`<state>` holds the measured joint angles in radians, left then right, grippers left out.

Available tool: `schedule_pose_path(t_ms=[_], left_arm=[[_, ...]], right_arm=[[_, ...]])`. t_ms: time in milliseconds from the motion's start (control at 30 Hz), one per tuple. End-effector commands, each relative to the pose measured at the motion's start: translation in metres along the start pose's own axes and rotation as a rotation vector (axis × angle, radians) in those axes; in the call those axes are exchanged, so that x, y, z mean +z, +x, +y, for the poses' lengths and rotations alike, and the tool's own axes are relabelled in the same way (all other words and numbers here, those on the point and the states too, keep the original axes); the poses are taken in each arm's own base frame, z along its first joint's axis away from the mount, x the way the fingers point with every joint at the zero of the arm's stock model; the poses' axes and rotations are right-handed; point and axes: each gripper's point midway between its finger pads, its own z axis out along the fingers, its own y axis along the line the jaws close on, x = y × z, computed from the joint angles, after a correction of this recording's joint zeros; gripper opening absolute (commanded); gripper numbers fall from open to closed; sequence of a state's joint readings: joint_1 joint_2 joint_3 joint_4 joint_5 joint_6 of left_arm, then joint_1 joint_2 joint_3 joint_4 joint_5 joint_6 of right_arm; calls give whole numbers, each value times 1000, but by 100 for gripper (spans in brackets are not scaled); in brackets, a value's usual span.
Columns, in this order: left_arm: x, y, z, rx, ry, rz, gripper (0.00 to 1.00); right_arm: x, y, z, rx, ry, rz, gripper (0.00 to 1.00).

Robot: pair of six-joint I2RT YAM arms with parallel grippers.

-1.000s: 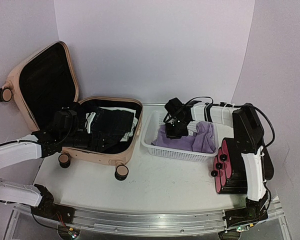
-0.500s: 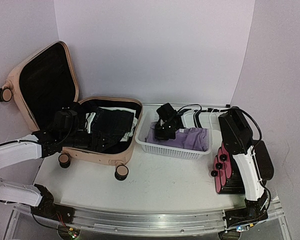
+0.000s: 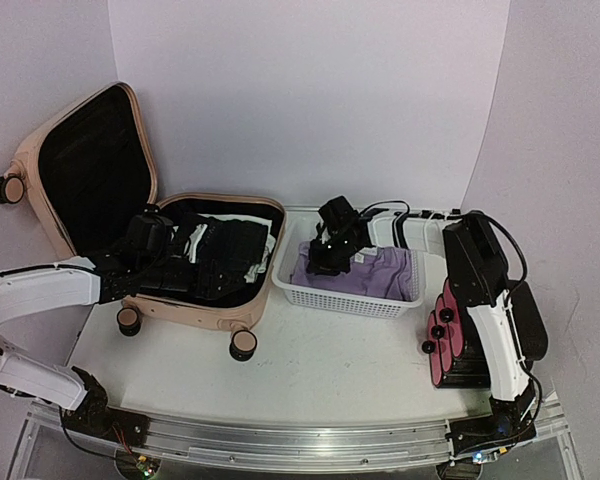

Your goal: Open, take out, and arrange the luggage

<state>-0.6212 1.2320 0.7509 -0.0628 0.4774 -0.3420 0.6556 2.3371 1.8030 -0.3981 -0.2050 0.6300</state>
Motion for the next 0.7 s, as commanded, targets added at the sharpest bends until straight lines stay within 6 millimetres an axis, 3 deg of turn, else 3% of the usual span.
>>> schedule_pose_path(t_ms=[0, 100, 200, 333, 500, 667], left_arm=[[-3, -21, -17, 41, 43, -46, 66], [-2, -14, -13, 40, 35, -35, 66], [-3, -10, -10, 35, 19, -35, 66], [-4, -11, -9, 37, 11, -40, 66], [-9, -15, -6, 32, -26, -49, 67], [-19, -23, 20, 42, -230, -3, 67]], right_arm=[[-107, -24, 3, -164, 199, -42, 28], [-142, -15, -27, -228, 333, -48, 45], [-156, 1, -62, -219, 402, 4, 50], [-154, 22, -93, -135, 396, 85, 42], [-145, 46, -127, -137, 505, 157, 23], [-147, 56, -155, -135, 644, 186, 22]])
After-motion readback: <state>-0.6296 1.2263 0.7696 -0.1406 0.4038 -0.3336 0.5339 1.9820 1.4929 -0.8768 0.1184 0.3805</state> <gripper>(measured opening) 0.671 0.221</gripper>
